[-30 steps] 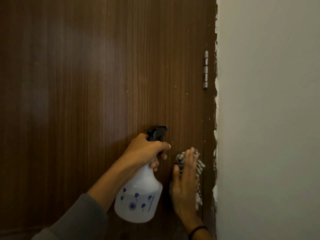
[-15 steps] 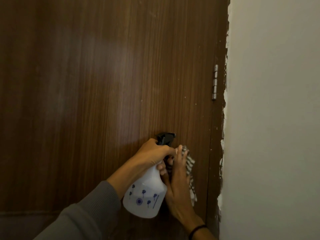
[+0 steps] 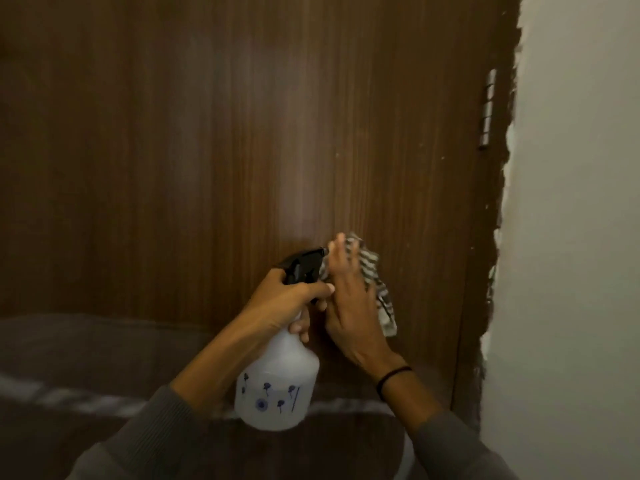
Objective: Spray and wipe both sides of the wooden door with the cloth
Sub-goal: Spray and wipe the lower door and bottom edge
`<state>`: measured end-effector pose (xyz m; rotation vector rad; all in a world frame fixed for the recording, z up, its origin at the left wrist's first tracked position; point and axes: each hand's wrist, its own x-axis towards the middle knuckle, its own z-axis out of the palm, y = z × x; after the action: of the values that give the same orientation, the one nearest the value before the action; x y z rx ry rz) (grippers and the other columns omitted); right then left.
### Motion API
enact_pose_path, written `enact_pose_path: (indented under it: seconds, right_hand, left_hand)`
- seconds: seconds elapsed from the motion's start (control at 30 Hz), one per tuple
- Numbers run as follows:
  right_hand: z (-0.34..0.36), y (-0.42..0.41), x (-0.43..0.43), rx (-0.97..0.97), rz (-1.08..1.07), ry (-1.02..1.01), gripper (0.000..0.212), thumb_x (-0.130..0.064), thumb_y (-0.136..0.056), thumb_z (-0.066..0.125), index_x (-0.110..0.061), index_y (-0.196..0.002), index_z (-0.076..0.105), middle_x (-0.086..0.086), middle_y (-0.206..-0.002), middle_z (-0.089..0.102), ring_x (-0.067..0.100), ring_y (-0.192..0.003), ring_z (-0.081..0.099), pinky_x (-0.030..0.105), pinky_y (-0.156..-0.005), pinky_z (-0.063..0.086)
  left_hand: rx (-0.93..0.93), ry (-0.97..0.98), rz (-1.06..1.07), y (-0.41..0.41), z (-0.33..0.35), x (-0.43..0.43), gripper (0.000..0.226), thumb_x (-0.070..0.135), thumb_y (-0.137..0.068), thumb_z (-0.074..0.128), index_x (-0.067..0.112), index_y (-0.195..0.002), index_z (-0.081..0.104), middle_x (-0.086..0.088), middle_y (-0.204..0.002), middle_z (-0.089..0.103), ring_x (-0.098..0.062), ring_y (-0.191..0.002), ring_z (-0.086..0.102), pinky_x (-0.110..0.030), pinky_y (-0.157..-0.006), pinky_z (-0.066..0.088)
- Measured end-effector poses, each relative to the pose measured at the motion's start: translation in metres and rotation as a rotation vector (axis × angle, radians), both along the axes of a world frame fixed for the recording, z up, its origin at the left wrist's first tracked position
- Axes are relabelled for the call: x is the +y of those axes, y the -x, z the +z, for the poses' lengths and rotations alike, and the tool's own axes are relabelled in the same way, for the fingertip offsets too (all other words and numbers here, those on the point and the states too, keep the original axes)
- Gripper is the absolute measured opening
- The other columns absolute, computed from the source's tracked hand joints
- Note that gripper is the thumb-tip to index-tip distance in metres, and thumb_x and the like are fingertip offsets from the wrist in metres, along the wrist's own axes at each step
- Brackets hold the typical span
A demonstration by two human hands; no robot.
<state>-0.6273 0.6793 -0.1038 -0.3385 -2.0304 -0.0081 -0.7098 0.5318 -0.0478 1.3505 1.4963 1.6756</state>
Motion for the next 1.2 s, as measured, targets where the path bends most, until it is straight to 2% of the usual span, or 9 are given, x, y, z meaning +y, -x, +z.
enact_pose_path:
  seconds: [0.1, 0.27, 0.37, 0.43, 0.6, 0.77, 0.93, 1.07, 1.2]
  right_hand:
    - [0.000, -0.003, -0.002, -0.175, -0.030, -0.151, 0.068, -0.026, -0.105, 0.041, -0.024, -0.163, 0.005, -0.011, -0.169, -0.009, 0.011, -0.155, -0.014, 0.057, -0.121, 0.017]
    - [-0.003, 0.013, -0.015, 0.113, -0.112, 0.128, 0.062, -0.030, -0.108, 0.033, -0.026, -0.163, 0.006, -0.014, -0.168, -0.011, 0.009, -0.154, -0.015, 0.065, -0.120, 0.015]
    - [-0.004, 0.049, -0.045, 0.250, -0.175, 0.213, 0.061, -0.024, -0.108, 0.033, -0.021, -0.163, 0.005, -0.009, -0.170, -0.009, 0.014, -0.155, -0.017, 0.070, -0.116, 0.011]
    - [-0.008, 0.073, -0.062, 0.220, -0.190, 0.137, 0.062, -0.023, -0.108, 0.035, -0.020, -0.163, 0.008, -0.006, -0.170, -0.005, 0.015, -0.155, -0.014, 0.067, -0.117, 0.012]
    - [-0.018, 0.129, -0.111, 0.161, -0.165, -0.027, 0.063, -0.023, -0.107, 0.040, -0.019, -0.163, 0.011, -0.003, -0.171, 0.001, 0.014, -0.156, -0.011, 0.056, -0.121, 0.008]
    - [-0.027, 0.169, -0.153, 0.037, -0.101, -0.226, 0.069, -0.016, -0.103, 0.045, -0.017, -0.163, 0.010, -0.002, -0.171, 0.002, 0.015, -0.156, -0.006, 0.045, -0.123, -0.006]
    - [-0.023, 0.163, -0.147, -0.022, -0.086, -0.277, 0.063, -0.021, -0.107, 0.042, -0.020, -0.163, 0.013, -0.006, -0.170, 0.005, 0.011, -0.156, -0.004, 0.038, -0.123, -0.005]
    - [-0.028, 0.166, -0.150, 0.016, -0.100, -0.249, 0.062, -0.021, -0.106, 0.045, -0.020, -0.162, 0.018, -0.006, -0.170, 0.009, 0.012, -0.156, -0.002, 0.050, -0.122, 0.011]
    - [-0.041, 0.185, -0.169, 0.055, -0.083, -0.125, 0.062, -0.022, -0.107, 0.043, -0.021, -0.162, 0.016, -0.005, -0.170, 0.006, 0.012, -0.156, -0.006, 0.058, -0.120, 0.006]
  left_hand:
    - [-0.044, -0.003, 0.092, 0.009, -0.022, -0.036, 0.026, 0.015, -0.093, 0.072, -0.005, -0.108, 0.063, -0.017, -0.085, 0.067, -0.016, -0.036, 0.037, -0.032, -0.046, 0.047]
    - [-0.081, 0.008, 0.240, 0.025, -0.060, -0.097, 0.021, 0.015, -0.095, 0.070, -0.004, -0.103, 0.065, -0.016, -0.084, 0.066, -0.018, -0.038, 0.038, -0.030, -0.045, 0.044]
    - [-0.156, -0.013, 0.312, 0.044, -0.085, -0.122, 0.024, 0.014, -0.095, 0.069, -0.009, -0.100, 0.064, -0.026, -0.083, 0.062, -0.017, -0.037, 0.037, -0.030, -0.044, 0.043]
    - [-0.212, -0.029, 0.376, 0.059, -0.100, -0.136, 0.026, 0.016, -0.094, 0.070, -0.009, -0.098, 0.065, -0.032, -0.082, 0.058, -0.017, -0.036, 0.037, -0.030, -0.043, 0.044]
    - [-0.309, -0.085, 0.503, 0.091, -0.132, -0.162, 0.021, 0.017, -0.091, 0.072, -0.002, -0.098, 0.068, -0.019, -0.077, 0.061, -0.015, -0.036, 0.037, -0.029, -0.042, 0.044]
    - [-0.352, -0.151, 0.555, 0.115, -0.155, -0.185, 0.021, 0.016, -0.092, 0.070, -0.004, -0.093, 0.064, 0.000, -0.050, 0.055, -0.012, -0.034, 0.035, -0.029, -0.042, 0.042]
    - [-0.467, -0.192, 0.492, 0.134, -0.171, -0.213, 0.021, 0.019, -0.086, 0.070, -0.001, -0.082, 0.062, -0.017, -0.062, 0.049, -0.016, -0.032, 0.030, -0.028, -0.038, 0.040]
    - [-0.540, -0.154, 0.445, 0.144, -0.183, -0.232, 0.029, 0.027, -0.086, 0.067, 0.002, -0.076, 0.056, -0.010, -0.042, 0.035, -0.017, -0.029, 0.029, -0.026, -0.038, 0.038]
    - [-0.560, -0.254, 0.509, 0.151, -0.186, -0.246, 0.035, 0.035, -0.078, 0.071, 0.004, -0.070, 0.056, -0.012, -0.058, 0.041, -0.016, -0.029, 0.029, -0.026, -0.036, 0.036]
